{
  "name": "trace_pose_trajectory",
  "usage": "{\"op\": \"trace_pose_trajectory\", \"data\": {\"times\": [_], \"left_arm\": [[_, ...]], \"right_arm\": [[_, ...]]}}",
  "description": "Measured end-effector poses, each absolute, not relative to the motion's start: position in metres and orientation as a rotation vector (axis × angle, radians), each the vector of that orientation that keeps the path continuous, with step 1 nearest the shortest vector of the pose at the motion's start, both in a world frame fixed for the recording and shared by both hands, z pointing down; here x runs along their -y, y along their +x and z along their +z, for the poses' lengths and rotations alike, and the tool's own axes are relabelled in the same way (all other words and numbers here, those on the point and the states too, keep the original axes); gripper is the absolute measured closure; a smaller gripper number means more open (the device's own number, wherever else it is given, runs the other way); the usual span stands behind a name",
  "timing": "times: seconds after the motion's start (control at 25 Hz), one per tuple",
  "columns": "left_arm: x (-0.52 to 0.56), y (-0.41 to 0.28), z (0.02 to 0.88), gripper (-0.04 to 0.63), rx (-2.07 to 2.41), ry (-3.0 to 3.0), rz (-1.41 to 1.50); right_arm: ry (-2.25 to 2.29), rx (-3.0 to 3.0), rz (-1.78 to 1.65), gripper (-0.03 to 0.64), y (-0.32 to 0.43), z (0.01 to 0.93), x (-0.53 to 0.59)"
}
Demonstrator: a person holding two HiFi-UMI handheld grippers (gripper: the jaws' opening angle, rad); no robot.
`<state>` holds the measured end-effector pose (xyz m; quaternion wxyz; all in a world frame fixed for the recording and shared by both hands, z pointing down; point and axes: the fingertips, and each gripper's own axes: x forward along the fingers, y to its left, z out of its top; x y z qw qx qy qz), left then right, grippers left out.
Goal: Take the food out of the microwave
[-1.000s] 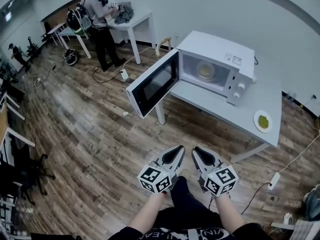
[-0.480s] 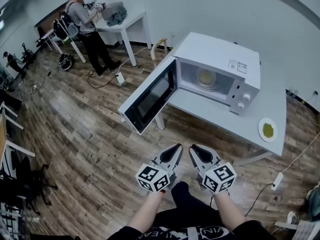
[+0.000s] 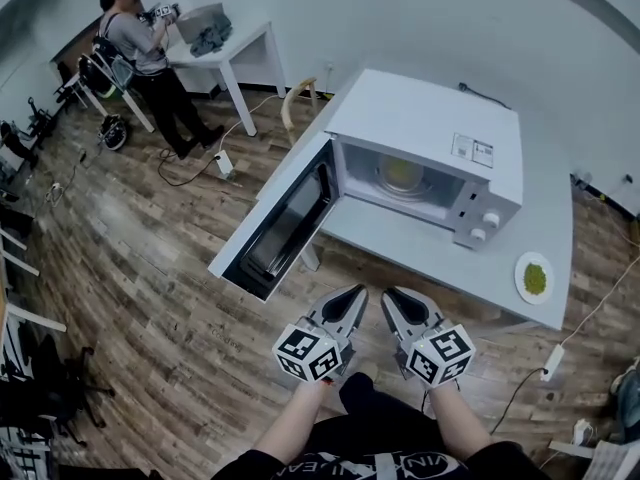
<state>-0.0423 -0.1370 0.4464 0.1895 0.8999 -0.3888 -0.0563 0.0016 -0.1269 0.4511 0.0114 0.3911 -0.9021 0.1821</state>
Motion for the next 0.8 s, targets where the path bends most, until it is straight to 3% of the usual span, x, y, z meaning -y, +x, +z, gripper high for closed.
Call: {"op": "trace_pose_trajectory", "data": {"times": [0.8], "left_arm": [[0.219, -0.012, 0.470, 0.578, 1.004, 2.539, -0.150]], "right_arm": [[1.277, 2.784, 0.576, 0.557, 0.021, 0.470, 0.205]]}}
